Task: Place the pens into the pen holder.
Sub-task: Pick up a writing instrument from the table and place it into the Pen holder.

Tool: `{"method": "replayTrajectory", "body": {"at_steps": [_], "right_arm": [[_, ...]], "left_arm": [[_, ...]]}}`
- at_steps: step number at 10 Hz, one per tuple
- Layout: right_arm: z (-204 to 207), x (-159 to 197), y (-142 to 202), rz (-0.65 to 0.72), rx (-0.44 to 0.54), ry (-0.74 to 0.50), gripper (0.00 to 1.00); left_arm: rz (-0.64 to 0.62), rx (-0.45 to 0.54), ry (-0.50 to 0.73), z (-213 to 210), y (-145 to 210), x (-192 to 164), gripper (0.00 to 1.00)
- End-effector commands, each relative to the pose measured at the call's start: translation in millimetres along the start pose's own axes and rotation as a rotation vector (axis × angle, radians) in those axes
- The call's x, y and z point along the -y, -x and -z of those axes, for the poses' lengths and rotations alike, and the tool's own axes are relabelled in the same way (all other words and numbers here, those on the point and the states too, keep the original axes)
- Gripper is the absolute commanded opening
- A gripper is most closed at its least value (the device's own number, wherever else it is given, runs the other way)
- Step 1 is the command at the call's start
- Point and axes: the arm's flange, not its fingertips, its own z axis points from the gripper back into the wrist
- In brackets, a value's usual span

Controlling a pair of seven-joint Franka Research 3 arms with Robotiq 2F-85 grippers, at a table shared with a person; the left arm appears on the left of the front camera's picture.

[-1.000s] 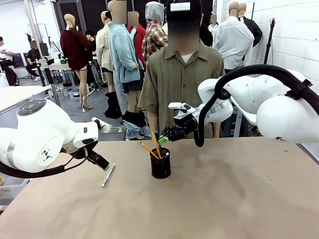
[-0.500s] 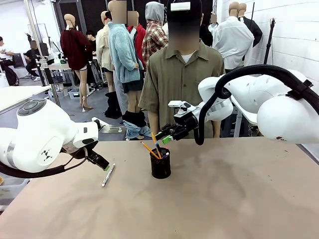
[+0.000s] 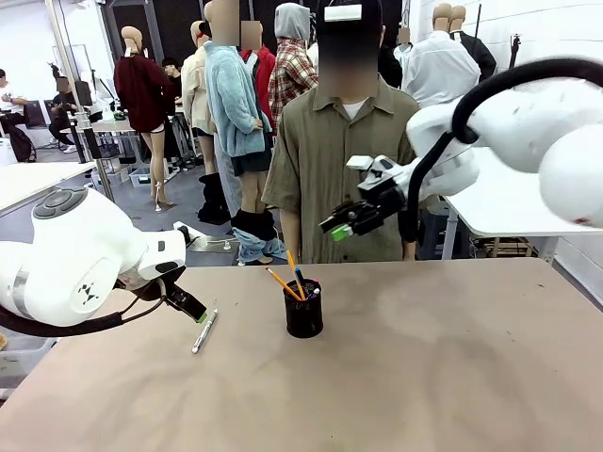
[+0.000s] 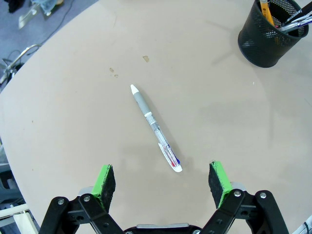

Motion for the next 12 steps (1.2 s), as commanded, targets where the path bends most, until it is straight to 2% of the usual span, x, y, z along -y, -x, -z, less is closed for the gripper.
{"method": "replayTrajectory", "body": {"at_steps": [1,3,5,6,7,8,9,10,12], "right_arm": [[-3.9,-80.5,-8.3,0.105,-0.026,0.22,0.68],[-28.0,-109.9,-14.7,0.309,0.002,0.336,0.68],[-47.2,-135.9,-11.3,0.472,-0.032,0.424,0.68],[-59.9,-144.4,-5.0,0.606,-0.047,0.448,0.68],[-68.9,-151.6,0.9,0.743,-0.063,0.526,0.68],[-73.5,-159.9,4.8,0.815,-0.055,0.629,0.68],[-73.1,-161.0,11.0,0.829,-0.054,0.646,0.68],[-79.7,-153.0,9.2,0.711,-0.062,0.568,0.68],[-79.7,-153.0,9.2,0.711,-0.062,0.568,0.68]], "left_arm": [[-0.005,0.001,0.001,-0.8,1.0,-1.7,1.0],[-0.005,0.001,0.001,-0.8,1.0,-1.7,1.0],[-0.005,0.001,0.001,-0.8,1.0,-1.7,1.0],[-0.005,0.001,0.001,-0.8,1.0,-1.7,1.0],[-0.005,0.001,0.001,-0.8,1.0,-1.7,1.0],[-0.005,0.001,0.001,-0.8,1.0,-1.7,1.0],[-0.005,0.001,0.001,-0.8,1.0,-1.7,1.0],[-0.005,0.001,0.001,-0.8,1.0,-1.7,1.0],[-0.005,0.001,0.001,-0.8,1.0,-1.7,1.0]]}}
